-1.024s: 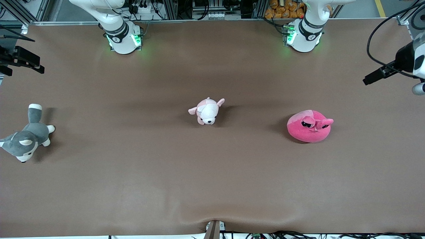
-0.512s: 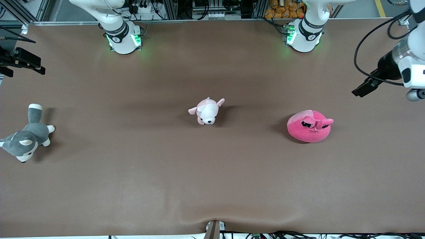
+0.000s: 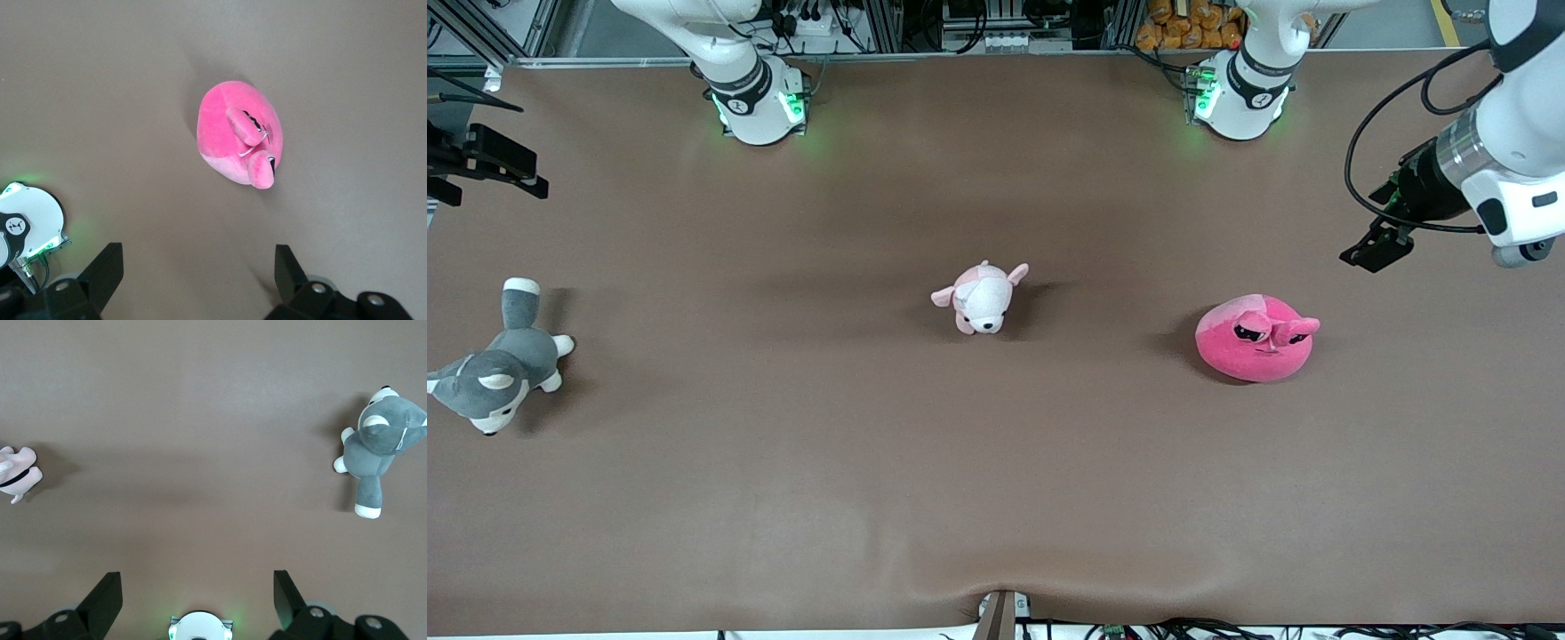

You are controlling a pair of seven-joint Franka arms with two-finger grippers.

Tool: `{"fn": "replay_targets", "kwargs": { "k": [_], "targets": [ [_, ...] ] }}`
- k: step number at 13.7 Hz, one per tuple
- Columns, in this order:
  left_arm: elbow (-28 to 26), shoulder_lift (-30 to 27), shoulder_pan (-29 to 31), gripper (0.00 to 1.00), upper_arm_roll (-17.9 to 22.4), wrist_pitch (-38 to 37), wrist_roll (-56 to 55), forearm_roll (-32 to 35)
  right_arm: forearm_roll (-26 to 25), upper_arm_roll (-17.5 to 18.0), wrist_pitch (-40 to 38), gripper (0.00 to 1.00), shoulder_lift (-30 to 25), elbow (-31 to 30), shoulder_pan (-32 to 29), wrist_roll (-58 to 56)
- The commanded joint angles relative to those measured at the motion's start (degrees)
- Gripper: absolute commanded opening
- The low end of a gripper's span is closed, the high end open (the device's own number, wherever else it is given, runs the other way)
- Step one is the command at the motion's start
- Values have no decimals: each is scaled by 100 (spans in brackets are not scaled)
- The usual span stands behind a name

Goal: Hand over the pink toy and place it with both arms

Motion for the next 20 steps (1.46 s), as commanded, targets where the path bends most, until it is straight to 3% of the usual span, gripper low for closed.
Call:
{"fn": "replay_targets", "kwargs": {
  "k": [1, 4, 9, 16, 20],
  "targets": [
    [-74, 105, 228, 100, -20, 57, -388, -696, -29, -10, -56, 100, 76, 174, 63, -8],
    [-83, 264, 194, 100, -55, 66, -1610, -867, -38, -2, -47, 100, 76, 192, 107, -25],
    [-153, 677, 141, 100, -108, 189, -2341, -867, -20, -2, 42, 100, 85, 174, 89, -16],
    [-233, 1336, 229, 100, -47, 285, -2421, -744, -12, -2, 119, 100, 68, 35, 98, -16],
    [-355, 1451, 641, 100, -46, 715, -2421, -726, -29, -10, -55, 100, 94, 253, 115, 9]
  ]
}}
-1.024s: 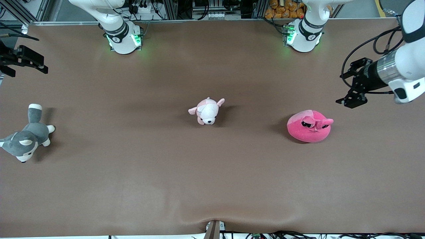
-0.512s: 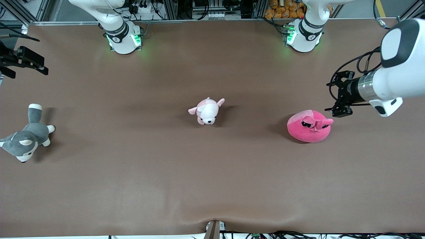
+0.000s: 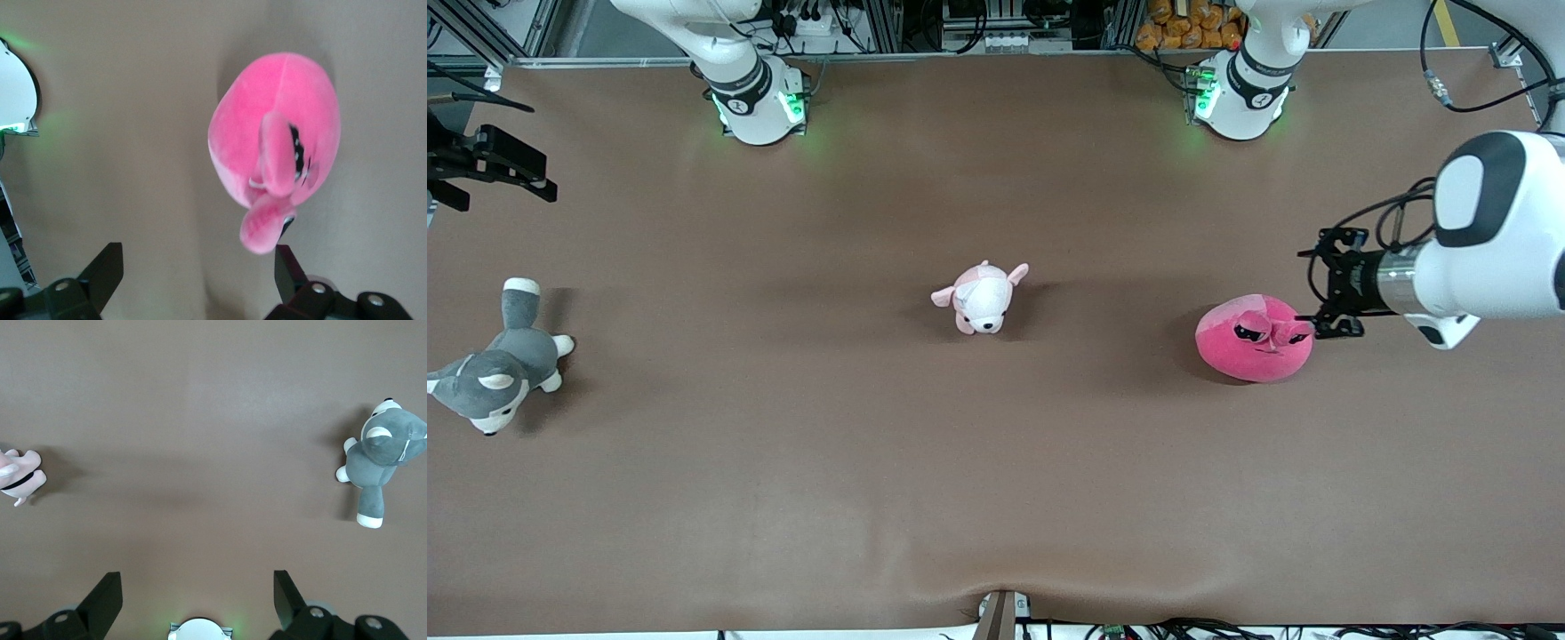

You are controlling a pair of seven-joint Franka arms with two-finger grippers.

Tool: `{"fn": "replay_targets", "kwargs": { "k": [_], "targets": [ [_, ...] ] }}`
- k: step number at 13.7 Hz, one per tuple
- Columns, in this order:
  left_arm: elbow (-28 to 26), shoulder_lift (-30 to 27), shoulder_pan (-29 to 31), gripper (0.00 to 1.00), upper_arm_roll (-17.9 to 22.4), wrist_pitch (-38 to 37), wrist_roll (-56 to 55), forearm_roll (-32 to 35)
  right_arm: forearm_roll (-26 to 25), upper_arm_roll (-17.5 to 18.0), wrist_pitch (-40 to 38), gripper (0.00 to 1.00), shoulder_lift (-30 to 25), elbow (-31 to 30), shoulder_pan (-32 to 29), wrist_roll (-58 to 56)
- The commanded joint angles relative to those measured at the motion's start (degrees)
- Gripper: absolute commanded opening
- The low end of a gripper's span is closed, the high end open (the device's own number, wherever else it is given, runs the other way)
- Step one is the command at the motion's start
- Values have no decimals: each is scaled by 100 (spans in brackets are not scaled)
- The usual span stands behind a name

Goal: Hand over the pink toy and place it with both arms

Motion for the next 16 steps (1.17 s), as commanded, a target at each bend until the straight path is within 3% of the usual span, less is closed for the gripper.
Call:
{"fn": "replay_targets", "kwargs": {
  "k": [1, 6, 14, 16],
  "targets": [
    [-217, -32, 193, 100, -36, 446, -80, 48, 15, 1, -25, 100, 59, 43, -11, -8],
    [-789, 21, 202, 100, -19, 1343, -71, 57, 32, 1, -43, 100, 60, 105, -11, -25],
    [-807, 241, 307, 100, -27, 1582, -71, 57, 23, -7, -34, 100, 77, 95, 42, -34],
    [-799, 311, 316, 94, -27, 1625, -62, 48, -29, -16, -95, 100, 94, 191, 77, 0]
  ]
}}
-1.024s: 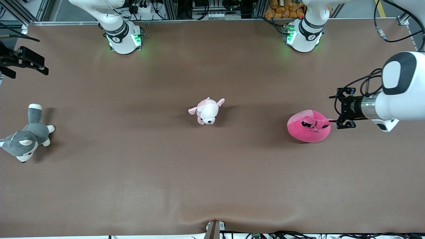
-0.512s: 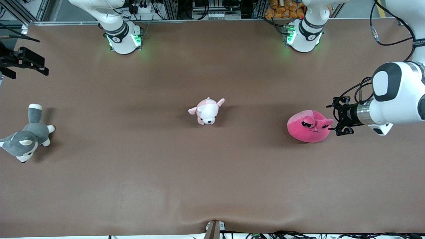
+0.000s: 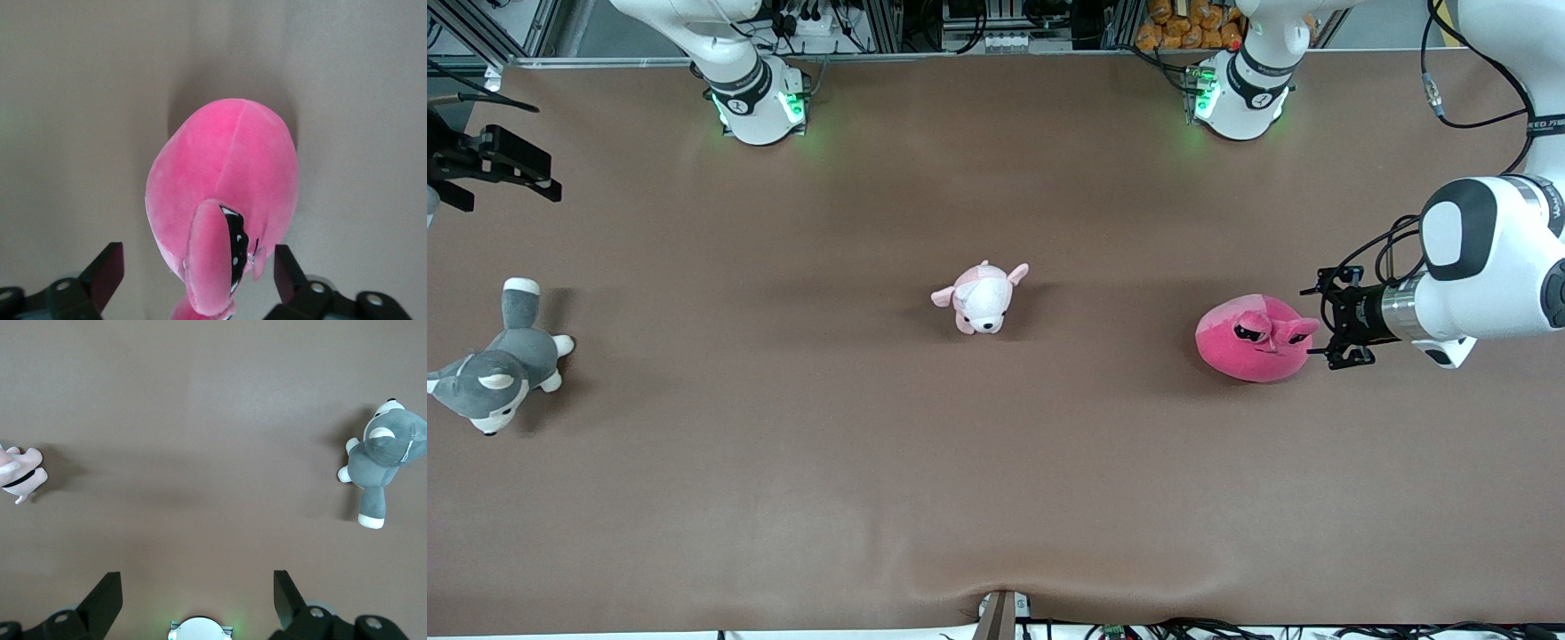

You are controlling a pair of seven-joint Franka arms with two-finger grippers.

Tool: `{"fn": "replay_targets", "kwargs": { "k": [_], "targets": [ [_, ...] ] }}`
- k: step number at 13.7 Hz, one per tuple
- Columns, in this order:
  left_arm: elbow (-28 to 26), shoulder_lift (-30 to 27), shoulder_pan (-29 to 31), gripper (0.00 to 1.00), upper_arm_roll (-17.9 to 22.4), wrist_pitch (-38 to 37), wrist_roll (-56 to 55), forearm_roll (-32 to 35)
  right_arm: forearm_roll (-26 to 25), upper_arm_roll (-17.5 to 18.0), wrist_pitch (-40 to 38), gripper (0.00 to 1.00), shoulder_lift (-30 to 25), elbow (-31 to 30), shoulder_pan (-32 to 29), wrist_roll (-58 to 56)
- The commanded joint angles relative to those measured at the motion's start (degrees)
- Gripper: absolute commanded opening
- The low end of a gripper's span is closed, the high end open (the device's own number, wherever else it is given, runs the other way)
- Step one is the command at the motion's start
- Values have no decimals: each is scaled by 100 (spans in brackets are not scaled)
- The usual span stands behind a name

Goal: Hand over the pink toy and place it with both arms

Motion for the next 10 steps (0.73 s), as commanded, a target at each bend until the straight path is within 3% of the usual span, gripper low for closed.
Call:
{"fn": "replay_targets", "kwargs": {
  "k": [1, 4, 7, 10],
  "targets": [
    [-40, 60, 42, 92, -51, 188, -71, 48, -29, -13, -76, 100, 65, 155, 28, -43],
    [-32, 113, 42, 86, -51, 241, -62, 48, -55, -13, -68, 100, 65, 164, 20, -52],
    [-32, 166, 33, 74, -51, 241, -62, 48, -73, -39, -32, 100, 187, 147, -129, -52],
    [-14, 210, 33, 52, -60, 250, -71, 21, -64, -39, 63, 100, 547, 208, -270, -148]
  ]
}}
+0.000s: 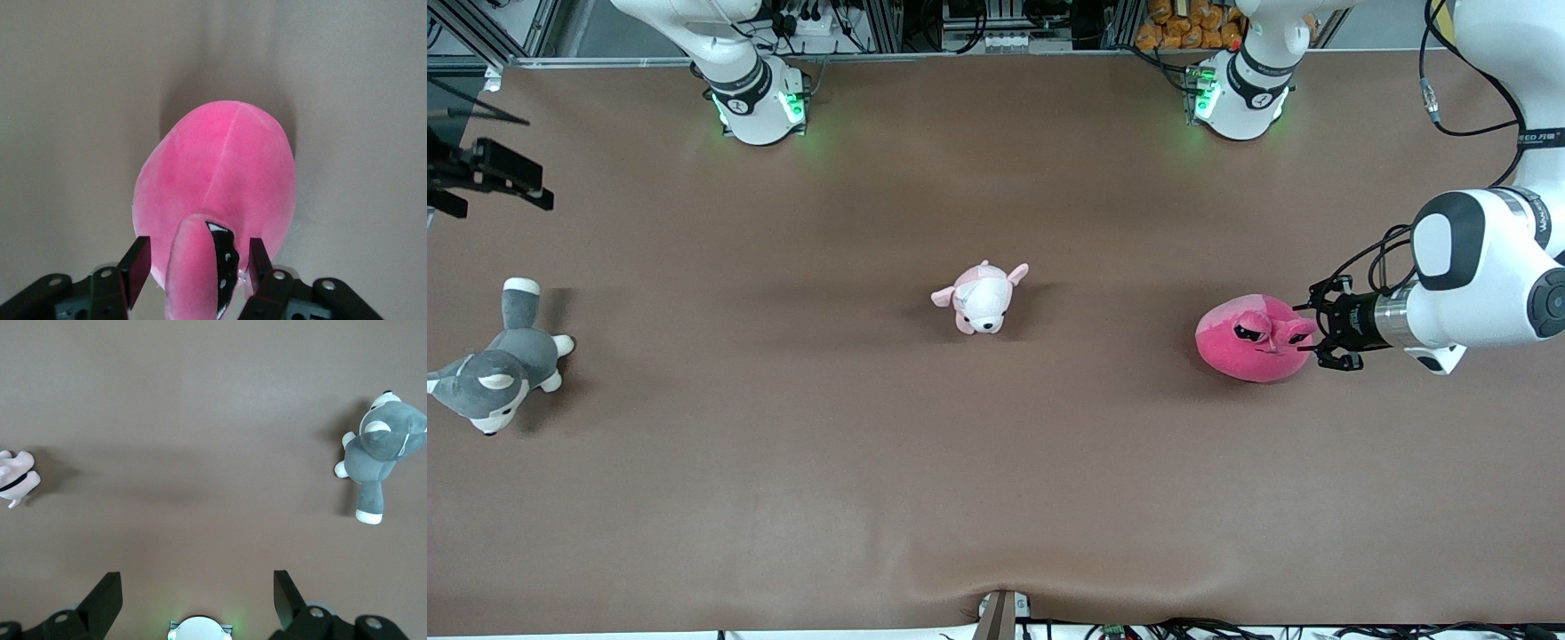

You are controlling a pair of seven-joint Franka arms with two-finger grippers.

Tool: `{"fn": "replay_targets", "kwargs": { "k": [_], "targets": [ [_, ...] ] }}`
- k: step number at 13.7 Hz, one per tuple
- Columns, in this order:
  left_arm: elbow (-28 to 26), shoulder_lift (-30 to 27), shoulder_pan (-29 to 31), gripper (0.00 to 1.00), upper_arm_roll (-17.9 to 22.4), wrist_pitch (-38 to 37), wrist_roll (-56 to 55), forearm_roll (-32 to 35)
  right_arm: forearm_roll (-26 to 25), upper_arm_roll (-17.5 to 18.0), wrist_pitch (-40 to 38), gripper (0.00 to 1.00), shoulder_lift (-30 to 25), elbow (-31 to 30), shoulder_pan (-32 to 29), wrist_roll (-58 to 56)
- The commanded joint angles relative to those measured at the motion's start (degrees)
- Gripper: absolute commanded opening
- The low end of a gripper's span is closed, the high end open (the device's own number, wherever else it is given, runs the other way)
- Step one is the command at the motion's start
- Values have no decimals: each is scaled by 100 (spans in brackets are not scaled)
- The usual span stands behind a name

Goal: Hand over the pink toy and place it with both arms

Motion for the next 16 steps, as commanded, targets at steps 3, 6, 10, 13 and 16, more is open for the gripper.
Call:
{"fn": "replay_targets", "kwargs": {
  "k": [3, 6, 10, 13, 16],
  "targets": [
    [64, 77, 6, 31, -60, 75, -71, -40, -11, 50, 565, 100, 376, 220, -276, -629],
    [134, 68, 33, 23, -69, 66, -71, -146, 85, 85, 548, 100, 375, 220, -188, 130],
    [327, 68, 41, 0, -78, 58, -62, -374, 1296, 85, 548, 100, 375, 193, -153, 2404],
    [511, -28, 32, 0, -104, -82, -36, -383, 1527, 102, 565, 100, 375, 185, 171, 4172],
    [1021, -37, -20, 0, -113, -696, -88, -829, 2281, 85, 810, 100, 498, 184, 523, 5963]
  ]
}}
